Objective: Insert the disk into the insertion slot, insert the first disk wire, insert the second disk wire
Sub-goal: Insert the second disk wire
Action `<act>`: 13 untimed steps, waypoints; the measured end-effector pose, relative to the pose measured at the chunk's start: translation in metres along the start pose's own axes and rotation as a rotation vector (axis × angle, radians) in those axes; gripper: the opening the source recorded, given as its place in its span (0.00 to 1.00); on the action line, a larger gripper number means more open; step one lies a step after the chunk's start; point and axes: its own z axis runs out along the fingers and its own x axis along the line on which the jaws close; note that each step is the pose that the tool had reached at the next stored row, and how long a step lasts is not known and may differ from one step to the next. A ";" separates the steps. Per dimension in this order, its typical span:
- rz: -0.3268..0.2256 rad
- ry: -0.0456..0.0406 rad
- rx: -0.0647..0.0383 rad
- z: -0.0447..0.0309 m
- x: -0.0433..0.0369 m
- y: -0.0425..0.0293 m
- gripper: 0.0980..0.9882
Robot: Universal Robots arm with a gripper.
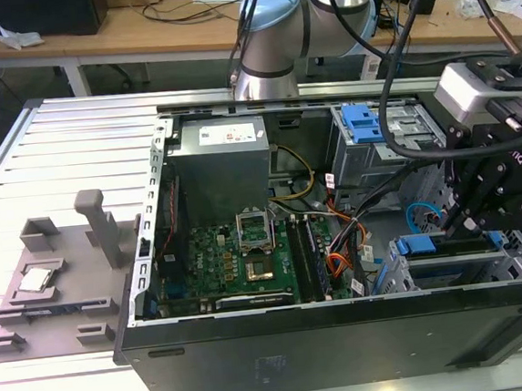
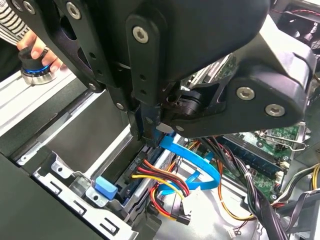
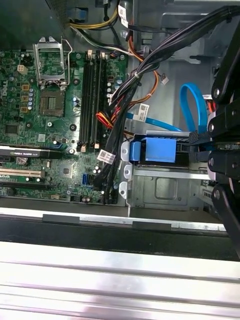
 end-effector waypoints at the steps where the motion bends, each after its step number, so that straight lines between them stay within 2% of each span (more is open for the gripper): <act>1: 0.000 0.0000 0.000 0.0007 -0.0006 -0.0008 0.07; 13: 0.000 0.0000 0.000 0.0043 -0.0046 -0.0064 0.07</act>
